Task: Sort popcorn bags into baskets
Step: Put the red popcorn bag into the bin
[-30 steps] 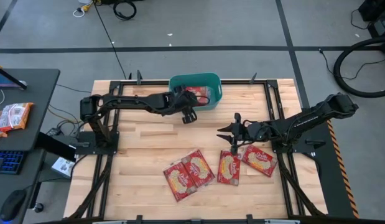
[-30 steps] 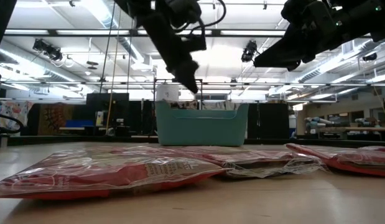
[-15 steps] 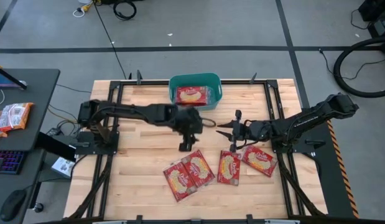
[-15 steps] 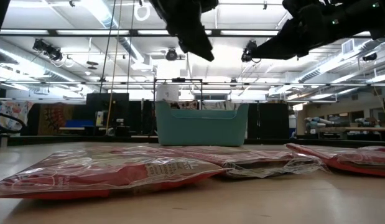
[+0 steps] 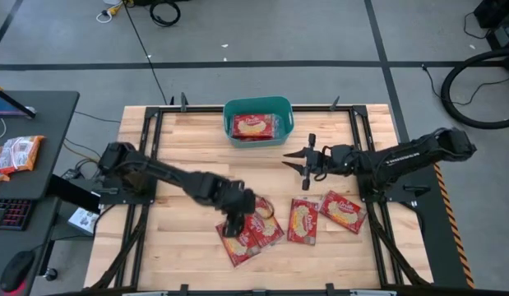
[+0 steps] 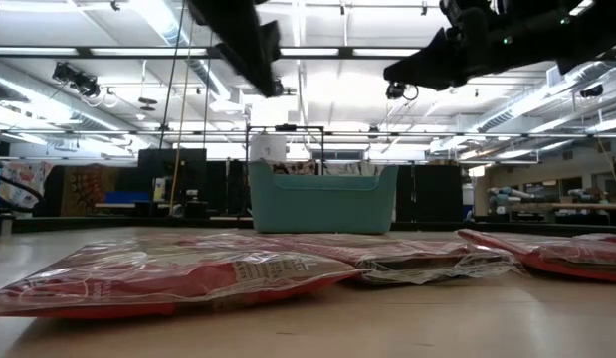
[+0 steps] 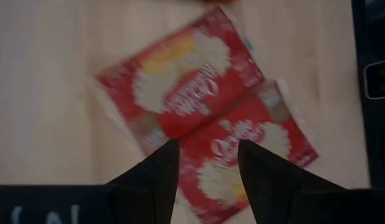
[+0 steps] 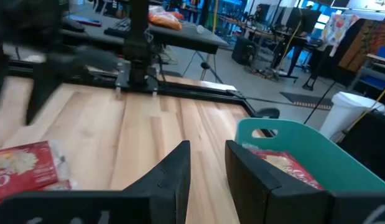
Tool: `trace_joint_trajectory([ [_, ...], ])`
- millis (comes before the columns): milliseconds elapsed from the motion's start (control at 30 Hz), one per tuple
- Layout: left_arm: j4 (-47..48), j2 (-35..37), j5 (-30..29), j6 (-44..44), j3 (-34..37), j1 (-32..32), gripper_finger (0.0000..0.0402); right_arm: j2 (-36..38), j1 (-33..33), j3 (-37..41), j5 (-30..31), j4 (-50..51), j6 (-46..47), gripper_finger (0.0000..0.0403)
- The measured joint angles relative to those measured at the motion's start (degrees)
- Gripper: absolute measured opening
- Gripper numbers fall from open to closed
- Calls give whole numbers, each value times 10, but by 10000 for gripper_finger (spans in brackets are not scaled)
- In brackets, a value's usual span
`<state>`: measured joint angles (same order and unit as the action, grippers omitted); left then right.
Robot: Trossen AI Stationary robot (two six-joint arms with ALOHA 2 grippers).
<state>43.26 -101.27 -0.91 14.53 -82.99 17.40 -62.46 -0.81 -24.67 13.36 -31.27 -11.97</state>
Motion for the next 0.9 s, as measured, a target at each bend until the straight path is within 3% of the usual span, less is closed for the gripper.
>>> trace_joint_trajectory([
  [300,-126,0,-3,87,101,76,167,0,59,0,-44,-26,-17,105],
  [567,-267,0,-13,160,208,95,166,0,78,0,-86,-54,-17,105],
  [900,-266,0,-69,45,258,104,166,-1,78,0,-90,-60,-15,105],
])
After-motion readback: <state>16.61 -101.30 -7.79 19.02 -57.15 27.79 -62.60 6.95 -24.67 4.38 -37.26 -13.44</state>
